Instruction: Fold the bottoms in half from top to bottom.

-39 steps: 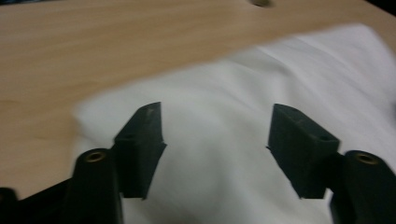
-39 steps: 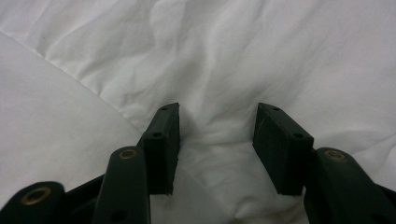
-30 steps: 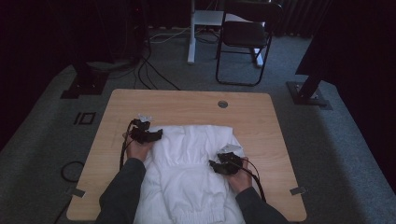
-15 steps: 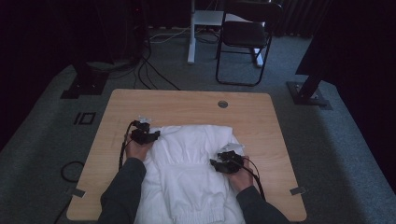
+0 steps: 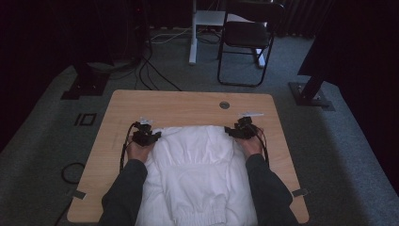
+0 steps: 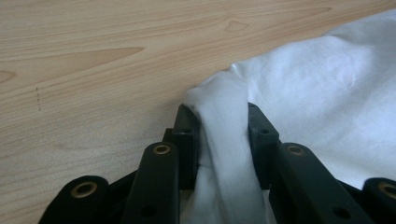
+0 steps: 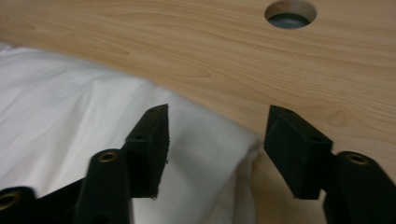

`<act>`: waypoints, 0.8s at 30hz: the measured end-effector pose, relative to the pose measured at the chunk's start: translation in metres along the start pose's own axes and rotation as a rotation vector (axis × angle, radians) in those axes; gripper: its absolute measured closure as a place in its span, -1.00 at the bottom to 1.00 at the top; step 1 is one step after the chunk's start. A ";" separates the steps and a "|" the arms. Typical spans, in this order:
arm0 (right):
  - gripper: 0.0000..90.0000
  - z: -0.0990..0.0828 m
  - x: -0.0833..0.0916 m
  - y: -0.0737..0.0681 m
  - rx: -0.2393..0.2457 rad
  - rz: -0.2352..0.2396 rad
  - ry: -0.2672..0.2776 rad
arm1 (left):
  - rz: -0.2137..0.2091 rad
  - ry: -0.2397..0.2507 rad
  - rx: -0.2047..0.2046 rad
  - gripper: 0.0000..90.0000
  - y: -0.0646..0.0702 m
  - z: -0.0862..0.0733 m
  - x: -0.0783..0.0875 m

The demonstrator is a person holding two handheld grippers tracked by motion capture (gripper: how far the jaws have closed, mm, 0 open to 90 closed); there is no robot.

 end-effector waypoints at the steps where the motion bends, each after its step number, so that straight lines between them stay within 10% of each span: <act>1: -0.18 -0.001 -0.006 0.000 -0.003 0.002 -0.032 | -0.001 0.001 0.001 0.59 0.000 0.000 0.000; 5: 0.06 -0.009 -0.022 -0.004 0.005 0.040 -0.110 | 0.000 0.007 0.002 0.59 0.000 0.000 0.000; 10: 0.86 -0.016 -0.024 -0.003 0.022 0.013 -0.157 | -0.027 0.015 0.021 0.69 0.002 -0.001 0.001; 15: 0.90 -0.007 -0.009 0.011 -0.044 0.044 -0.090 | -0.131 0.096 0.155 0.77 -0.004 -0.001 0.007; 24: 0.90 0.013 0.017 0.012 -0.025 0.055 0.025 | -0.208 0.250 0.142 0.77 0.011 0.035 0.044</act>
Point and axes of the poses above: each handheld gripper's, and its own axes: x roughly backward along the jaws, z roughly out of its top, y roughly to its right, the point moved 10 cm from there along -x, roughly forward along the jaws, and after that the axes turned 14 degrees about -z, right-handed, at the moved point
